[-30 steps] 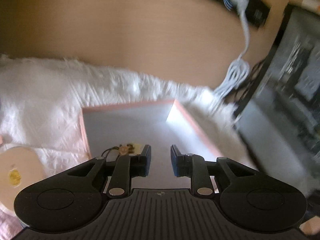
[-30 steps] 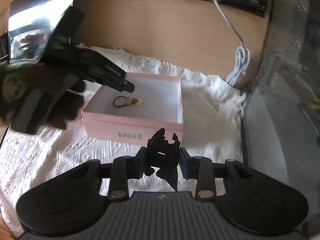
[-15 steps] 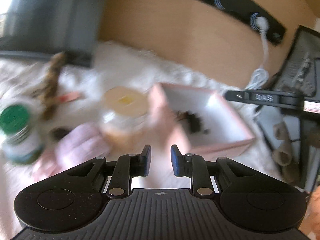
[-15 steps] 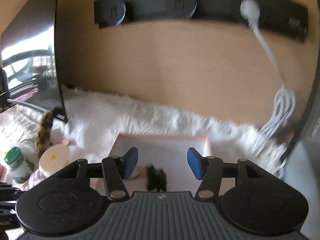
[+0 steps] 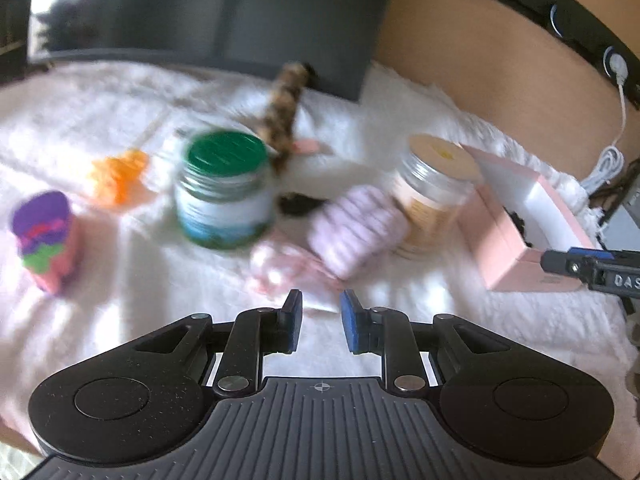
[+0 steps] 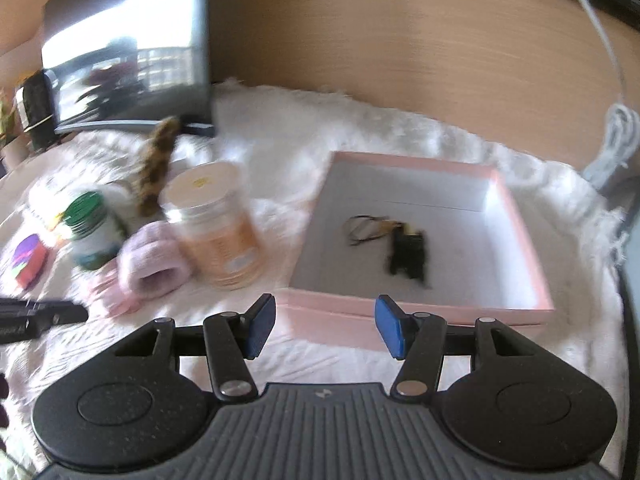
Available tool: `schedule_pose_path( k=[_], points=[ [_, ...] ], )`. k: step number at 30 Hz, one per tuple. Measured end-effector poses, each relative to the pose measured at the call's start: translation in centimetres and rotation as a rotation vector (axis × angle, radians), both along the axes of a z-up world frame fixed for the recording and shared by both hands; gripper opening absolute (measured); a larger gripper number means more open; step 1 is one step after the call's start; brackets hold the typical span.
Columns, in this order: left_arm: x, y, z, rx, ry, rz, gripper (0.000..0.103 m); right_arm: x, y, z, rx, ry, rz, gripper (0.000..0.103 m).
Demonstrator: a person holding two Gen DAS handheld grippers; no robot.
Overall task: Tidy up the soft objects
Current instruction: 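Move the left tool to the purple sponge while the right tool reaches the orange flower pick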
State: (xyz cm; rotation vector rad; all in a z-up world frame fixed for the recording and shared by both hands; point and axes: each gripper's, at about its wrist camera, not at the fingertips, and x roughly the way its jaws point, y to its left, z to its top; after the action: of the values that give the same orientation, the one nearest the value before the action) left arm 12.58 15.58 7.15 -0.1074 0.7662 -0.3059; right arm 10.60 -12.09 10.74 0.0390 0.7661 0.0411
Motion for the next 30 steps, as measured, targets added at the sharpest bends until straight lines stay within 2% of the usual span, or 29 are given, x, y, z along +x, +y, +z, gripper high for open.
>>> schedule_pose_path(
  k=[3, 7, 12, 14, 17, 20, 23, 25, 30],
  points=[
    [-0.3, 2.4, 0.5, 0.017, -0.031, 0.092, 0.024, 0.1, 2.5, 0.4, -0.007, -0.005, 0.053, 0.056],
    [-0.4, 6.8, 0.5, -0.016, -0.058, 0.226, 0.024, 0.0, 5.7, 0.3, -0.039, -0.007, 0.124, 0.059],
    [0.9, 12.7, 1.3, -0.009, -0.103, 0.401, 0.024, 0.1, 8.4, -0.6, -0.082, 0.018, 0.187, 0.059],
    [2.3, 15.2, 1.3, -0.028, -0.068, 0.504, 0.024, 0.0, 9.0, -1.0, -0.084, 0.035, 0.198, 0.059],
    [4.6, 18.3, 0.4, -0.127, 0.004, 0.576, 0.024, 0.0, 9.6, -1.7, -0.095, 0.057, 0.207, 0.059],
    [6.6, 18.2, 0.1, -0.084, 0.018, 0.550, 0.024, -0.2, 9.8, -2.4, -0.109, 0.081, 0.208, 0.059],
    [8.4, 16.3, -0.9, 0.039, 0.080, 0.482, 0.024, -0.2, 9.5, -2.4, -0.125, 0.080, 0.195, 0.059],
    [8.7, 14.4, -1.2, 0.154, 0.048, 0.432, 0.025, -0.4, 9.1, -2.3, -0.122, 0.077, 0.180, 0.059],
    [9.2, 11.9, -1.3, 0.206, 0.043, 0.325, 0.029, -0.5, 7.9, -2.4, -0.107, 0.083, 0.139, 0.059]
  ],
)
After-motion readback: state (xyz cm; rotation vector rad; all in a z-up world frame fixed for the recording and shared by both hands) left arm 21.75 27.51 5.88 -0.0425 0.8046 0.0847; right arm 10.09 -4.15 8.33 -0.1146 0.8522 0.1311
